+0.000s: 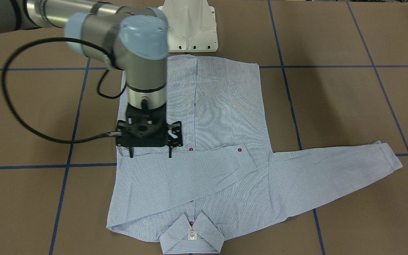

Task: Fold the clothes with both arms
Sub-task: 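Release the cuff on the shirt front and raise the right gripper away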

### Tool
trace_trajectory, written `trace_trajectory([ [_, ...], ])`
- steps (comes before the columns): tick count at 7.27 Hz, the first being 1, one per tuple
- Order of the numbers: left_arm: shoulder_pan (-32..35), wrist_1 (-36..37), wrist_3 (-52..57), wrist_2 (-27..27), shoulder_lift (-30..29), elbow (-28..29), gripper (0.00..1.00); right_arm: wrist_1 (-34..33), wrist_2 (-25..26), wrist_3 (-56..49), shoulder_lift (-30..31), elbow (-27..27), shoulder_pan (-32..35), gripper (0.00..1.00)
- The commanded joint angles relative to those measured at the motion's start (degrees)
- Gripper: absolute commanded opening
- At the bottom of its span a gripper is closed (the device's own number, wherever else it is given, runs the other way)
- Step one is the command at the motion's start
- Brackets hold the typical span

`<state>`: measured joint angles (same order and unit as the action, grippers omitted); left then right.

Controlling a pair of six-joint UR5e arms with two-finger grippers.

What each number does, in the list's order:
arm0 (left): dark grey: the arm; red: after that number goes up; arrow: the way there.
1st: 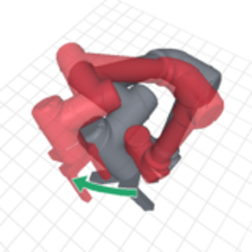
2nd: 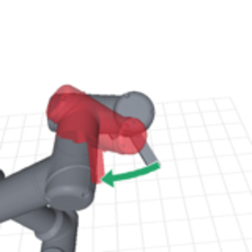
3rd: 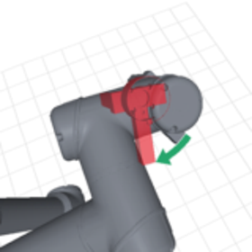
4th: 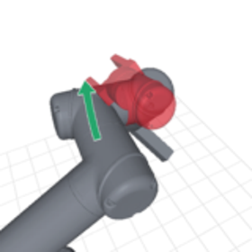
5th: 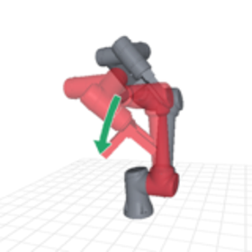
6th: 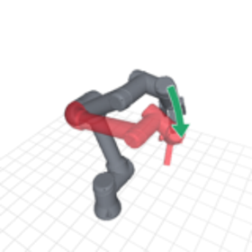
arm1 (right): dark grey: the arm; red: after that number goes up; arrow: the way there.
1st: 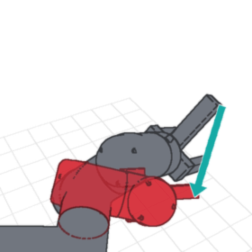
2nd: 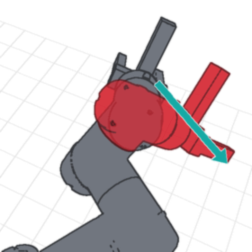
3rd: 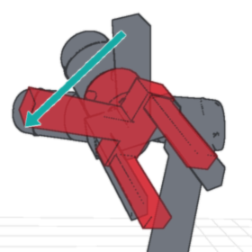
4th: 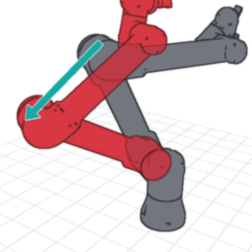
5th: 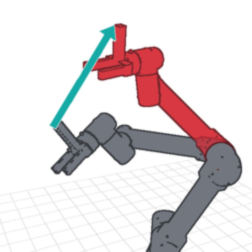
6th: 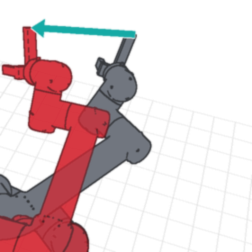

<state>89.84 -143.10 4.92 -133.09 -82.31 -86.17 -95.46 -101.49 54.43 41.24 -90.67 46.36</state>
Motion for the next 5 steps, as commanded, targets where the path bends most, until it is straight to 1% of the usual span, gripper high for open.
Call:
trace_trajectory([
  [1,-4.3,-14.9,-13.5,0.5,-0.4,8.4,1.00,-0.5,-9.6,-18.3,15.7,-13.4,9.7,1.00],
  [2,-6.4,-18.8,-21.0,1.1,-1.9,11.3,1.00,0.2,-13.5,-26.3,20.8,-14.6,13.9,1.00],
  [3,-7.4,-20.4,-27.6,2.8,-3.8,13.3,0.99,1.0,-18.8,-34.7,24.6,-14.6,18.5,1.00],
  [4,-9.6,-22.6,-31.9,5.3,-4.7,14.7,0.99,2.4,-23.1,-40.5,28.5,-14.6,22.9,1.00],
  [5,-13.2,-26.9,-37.2,8.7,-5.6,16.9,0.97,7.5,-26.5,-42.9,33.4,-14.5,25.8,1.00],
])
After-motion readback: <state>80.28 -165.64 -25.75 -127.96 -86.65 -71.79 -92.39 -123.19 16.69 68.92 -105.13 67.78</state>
